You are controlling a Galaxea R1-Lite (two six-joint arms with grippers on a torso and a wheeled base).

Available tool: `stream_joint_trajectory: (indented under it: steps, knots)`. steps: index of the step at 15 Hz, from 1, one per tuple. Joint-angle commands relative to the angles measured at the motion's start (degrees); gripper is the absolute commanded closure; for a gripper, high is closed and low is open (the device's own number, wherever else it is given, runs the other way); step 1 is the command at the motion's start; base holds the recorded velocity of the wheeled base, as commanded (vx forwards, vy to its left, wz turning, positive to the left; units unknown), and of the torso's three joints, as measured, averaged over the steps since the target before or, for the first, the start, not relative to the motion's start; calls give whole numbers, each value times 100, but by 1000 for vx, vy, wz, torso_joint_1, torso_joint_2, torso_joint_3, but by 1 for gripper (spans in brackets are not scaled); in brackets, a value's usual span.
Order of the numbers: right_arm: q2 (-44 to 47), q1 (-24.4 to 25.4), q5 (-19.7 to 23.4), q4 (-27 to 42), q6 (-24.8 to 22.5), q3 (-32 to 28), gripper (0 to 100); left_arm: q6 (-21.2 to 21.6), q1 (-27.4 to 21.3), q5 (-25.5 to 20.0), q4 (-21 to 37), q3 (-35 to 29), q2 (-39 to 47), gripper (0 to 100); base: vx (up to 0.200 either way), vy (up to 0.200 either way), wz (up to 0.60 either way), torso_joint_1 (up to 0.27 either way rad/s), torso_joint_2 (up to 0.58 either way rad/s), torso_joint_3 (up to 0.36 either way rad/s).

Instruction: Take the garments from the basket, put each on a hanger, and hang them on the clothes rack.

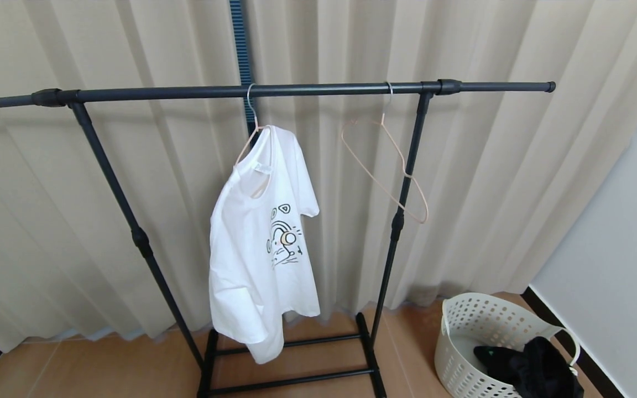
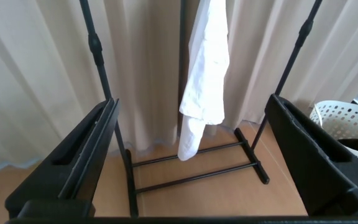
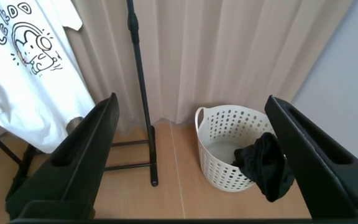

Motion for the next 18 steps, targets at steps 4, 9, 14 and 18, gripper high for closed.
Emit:
stream_joint_trajectory:
  steps: [4,9,14,18]
  knots:
    - [7,2,1,-3,24,1,0,-7,0,-1,1,-9,7,0,0,0,0,-211,533,306]
    - [7,2,1,-3,24,1,0,-15,0,-10,1,-9,16,0,0,0,0,-201,541,333]
    - [7,2,1,-3,32,1,0,-42,0,-27,1,-9,7,0,0,0,0,-172,507,333]
    - [7,2,1,-3,24,1,0,-42,0,-27,1,-9,7,0,0,0,0,-121,421,298]
